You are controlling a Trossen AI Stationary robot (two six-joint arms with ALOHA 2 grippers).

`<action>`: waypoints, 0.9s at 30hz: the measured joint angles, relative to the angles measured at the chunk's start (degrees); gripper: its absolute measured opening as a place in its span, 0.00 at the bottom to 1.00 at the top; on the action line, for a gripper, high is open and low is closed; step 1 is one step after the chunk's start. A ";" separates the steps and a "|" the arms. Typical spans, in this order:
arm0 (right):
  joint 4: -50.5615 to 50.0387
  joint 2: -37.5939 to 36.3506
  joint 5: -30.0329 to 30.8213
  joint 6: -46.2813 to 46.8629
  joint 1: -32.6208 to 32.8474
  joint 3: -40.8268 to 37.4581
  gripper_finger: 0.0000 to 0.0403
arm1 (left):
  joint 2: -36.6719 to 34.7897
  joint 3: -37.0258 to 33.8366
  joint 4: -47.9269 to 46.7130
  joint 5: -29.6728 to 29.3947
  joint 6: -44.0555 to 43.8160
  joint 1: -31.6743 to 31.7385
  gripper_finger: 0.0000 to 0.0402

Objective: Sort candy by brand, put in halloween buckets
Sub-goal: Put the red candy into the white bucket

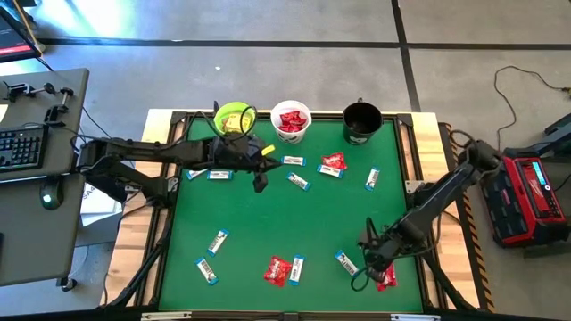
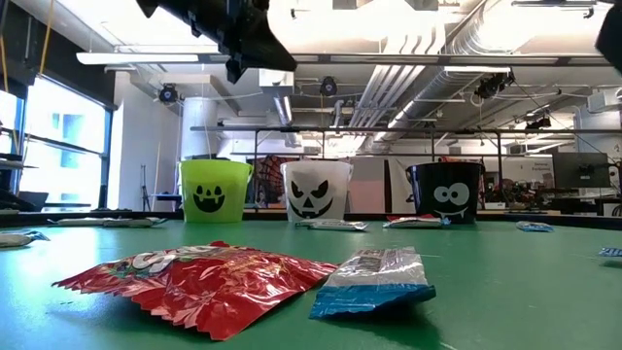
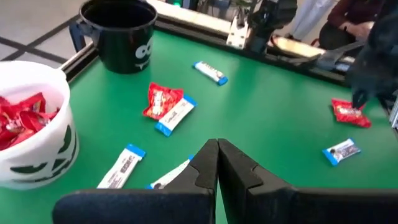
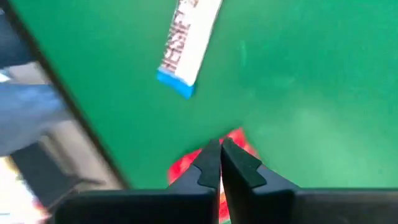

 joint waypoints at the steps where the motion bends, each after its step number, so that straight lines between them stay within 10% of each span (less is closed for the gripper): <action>1: -0.43 -0.44 -1.75 3.13 0.00 0.06 0.01 | -0.02 0.00 -0.56 0.00 0.01 0.02 0.00; 8: -1.37 -0.71 -14.26 22.94 1.45 0.06 0.18 | -0.15 0.00 -1.46 0.20 0.02 -0.22 0.00; 17: 3.75 1.70 -9.04 14.61 8.63 0.06 0.44 | -0.15 0.00 -1.53 0.29 1.05 -0.22 0.00; 27: 1.95 10.25 -1.57 9.99 20.27 1.82 0.44 | -0.15 0.00 -1.54 0.26 1.03 -0.52 0.00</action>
